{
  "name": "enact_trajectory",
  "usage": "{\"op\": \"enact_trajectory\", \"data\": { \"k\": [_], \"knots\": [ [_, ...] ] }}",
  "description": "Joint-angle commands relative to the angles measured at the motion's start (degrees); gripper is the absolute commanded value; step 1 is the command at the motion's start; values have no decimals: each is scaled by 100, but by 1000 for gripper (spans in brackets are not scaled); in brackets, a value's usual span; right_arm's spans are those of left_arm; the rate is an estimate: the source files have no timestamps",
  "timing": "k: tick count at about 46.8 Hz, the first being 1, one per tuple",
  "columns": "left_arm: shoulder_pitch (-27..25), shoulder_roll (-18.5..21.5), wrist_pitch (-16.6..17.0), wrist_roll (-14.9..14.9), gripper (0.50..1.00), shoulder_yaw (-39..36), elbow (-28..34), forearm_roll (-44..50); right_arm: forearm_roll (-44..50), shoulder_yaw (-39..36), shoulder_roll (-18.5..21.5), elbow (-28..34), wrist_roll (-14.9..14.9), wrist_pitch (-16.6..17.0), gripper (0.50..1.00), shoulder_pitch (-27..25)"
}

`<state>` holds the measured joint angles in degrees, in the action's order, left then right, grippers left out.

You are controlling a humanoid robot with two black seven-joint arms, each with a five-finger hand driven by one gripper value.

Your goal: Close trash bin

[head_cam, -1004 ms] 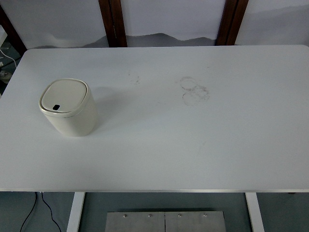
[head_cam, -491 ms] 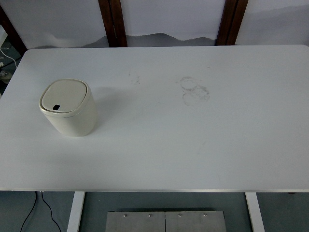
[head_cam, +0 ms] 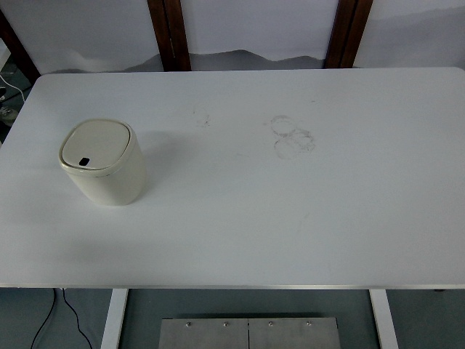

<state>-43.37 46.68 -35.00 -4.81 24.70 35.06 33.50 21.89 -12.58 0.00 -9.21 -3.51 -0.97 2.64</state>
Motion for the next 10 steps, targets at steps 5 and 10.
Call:
{"op": "enact_trajectory", "data": {
  "k": [5, 10],
  "knots": [
    [13, -10, 0, -2, 1000, 0, 1, -10, 0, 1, 0, -1, 0, 0, 995, 0],
    [48, -1, 0, -2, 1000, 0, 1, -19, 0, 1, 0, -1, 8, 0, 995, 0]
  ]
}}
